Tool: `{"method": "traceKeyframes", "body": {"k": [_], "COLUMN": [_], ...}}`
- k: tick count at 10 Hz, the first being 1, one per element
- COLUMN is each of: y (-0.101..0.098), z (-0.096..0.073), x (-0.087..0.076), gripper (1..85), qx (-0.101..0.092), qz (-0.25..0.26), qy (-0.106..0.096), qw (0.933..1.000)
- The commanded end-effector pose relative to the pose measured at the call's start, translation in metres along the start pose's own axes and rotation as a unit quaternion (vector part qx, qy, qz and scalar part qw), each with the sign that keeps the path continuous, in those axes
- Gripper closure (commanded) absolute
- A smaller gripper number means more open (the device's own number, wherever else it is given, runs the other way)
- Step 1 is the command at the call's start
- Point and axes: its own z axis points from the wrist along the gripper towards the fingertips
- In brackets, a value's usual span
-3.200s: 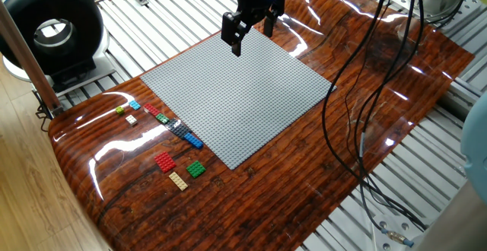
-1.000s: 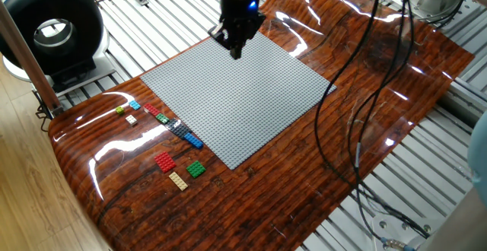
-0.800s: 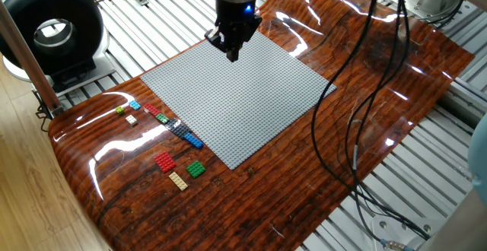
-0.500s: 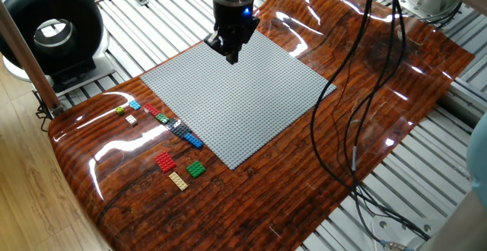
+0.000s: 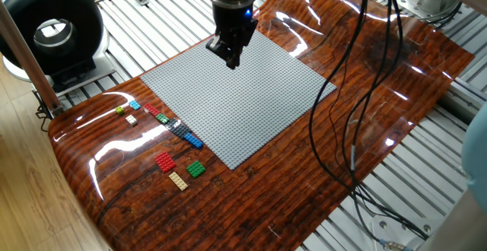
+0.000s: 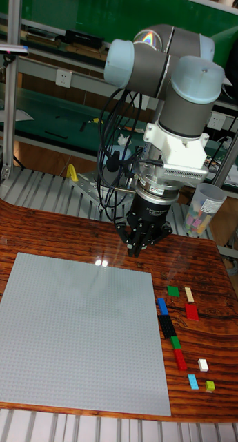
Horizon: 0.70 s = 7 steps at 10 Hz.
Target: Build with small Lego blocks
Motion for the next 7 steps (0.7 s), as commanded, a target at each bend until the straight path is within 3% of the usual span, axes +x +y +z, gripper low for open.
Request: {"method": "traceKeyframes", "body": {"k": [1, 4, 7], "y": [0.013, 0.017, 0.014], "z": [-0.001, -0.002, -0.001], "x": [0.007, 0.007, -0.002], "gripper": [67.7, 67.3, 67.3], "qx": [-0.025, -0.033, -0.028], "qz": [-0.03, -0.011, 0.024], "qy": [0.013, 0.014, -0.003], "qw": [0.9992, 0.9993, 0.9993]}}
